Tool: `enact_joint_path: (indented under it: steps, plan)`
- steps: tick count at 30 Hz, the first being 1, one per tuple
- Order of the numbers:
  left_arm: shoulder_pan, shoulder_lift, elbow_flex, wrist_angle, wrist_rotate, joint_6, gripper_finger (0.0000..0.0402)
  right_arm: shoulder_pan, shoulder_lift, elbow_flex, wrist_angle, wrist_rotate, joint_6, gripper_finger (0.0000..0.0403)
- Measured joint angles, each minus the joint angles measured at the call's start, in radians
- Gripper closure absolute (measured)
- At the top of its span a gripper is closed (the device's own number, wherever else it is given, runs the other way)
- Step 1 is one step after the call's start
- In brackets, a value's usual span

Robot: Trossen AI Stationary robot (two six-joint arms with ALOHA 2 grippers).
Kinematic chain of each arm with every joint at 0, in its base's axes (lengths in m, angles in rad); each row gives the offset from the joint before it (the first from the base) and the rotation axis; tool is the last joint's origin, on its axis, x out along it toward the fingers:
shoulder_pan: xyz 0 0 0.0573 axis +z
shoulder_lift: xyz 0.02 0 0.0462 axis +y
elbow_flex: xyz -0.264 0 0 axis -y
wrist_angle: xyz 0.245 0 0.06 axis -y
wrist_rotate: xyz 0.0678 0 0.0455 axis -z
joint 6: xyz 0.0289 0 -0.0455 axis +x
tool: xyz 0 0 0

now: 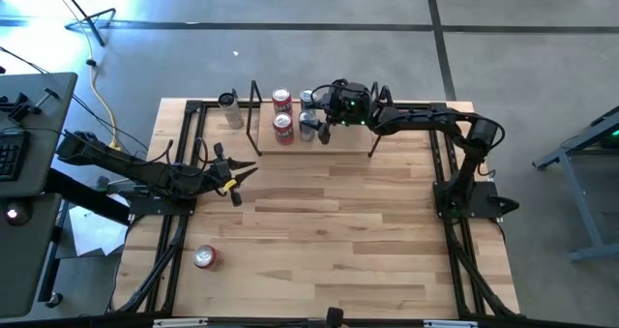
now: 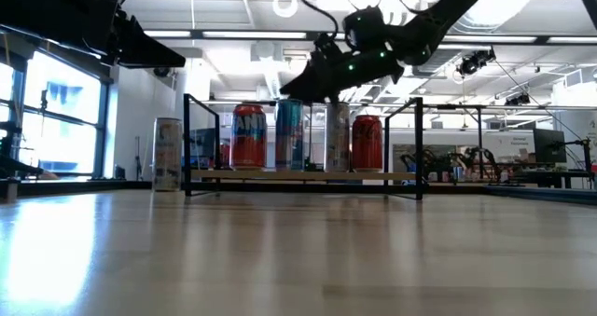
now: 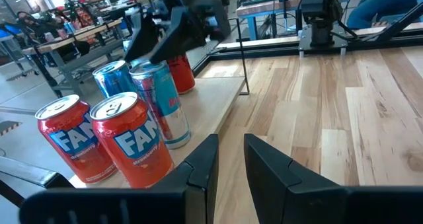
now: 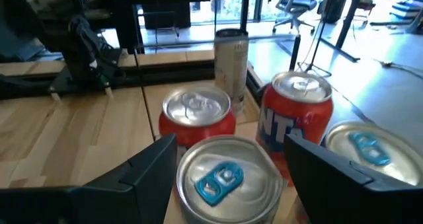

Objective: Place canned beverage on shelf
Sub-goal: Put the blue soda can on the shelf aligned with the other blue soda can, then adjust the white yellow soda can on the shelf

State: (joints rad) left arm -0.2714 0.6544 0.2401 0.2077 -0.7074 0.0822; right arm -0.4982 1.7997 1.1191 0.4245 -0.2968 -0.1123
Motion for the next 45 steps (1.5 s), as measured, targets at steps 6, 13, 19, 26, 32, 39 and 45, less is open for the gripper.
enact_joint_path:
  steps: [6,13,19,26,32,39,45]
  plan:
    - [0.0,0.0,0.0,0.0,0.0,0.0,0.0339,0.023,-0.076,0.0,-0.079,0.01,-0.033,0.0144]
    - [0.0,0.0,0.0,0.0,0.001,0.0,0.0339,0.054,-0.108,0.022,-0.244,0.091,-0.091,0.0242]
    - [0.0,0.0,0.0,0.001,0.001,-0.003,0.0339,0.062,-0.063,0.196,-0.473,0.219,-0.131,0.0389]
    - [0.0,0.0,0.001,-0.002,0.003,-0.003,0.0339,0.048,-0.041,0.412,-0.778,0.354,-0.151,0.0377]
    - [0.0,0.0,0.001,-0.002,0.02,-0.002,0.0339,0.029,-0.042,0.543,-1.0,0.558,-0.086,0.04]
    - [0.0,0.0,0.001,-0.005,0.023,-0.002,0.0339,-0.019,-0.041,0.602,-1.198,0.584,-0.013,0.033]
    - [0.0,0.0,0.001,-0.003,0.023,-0.002,0.0339,-0.086,-0.041,0.602,-1.211,0.46,0.076,0.0193]
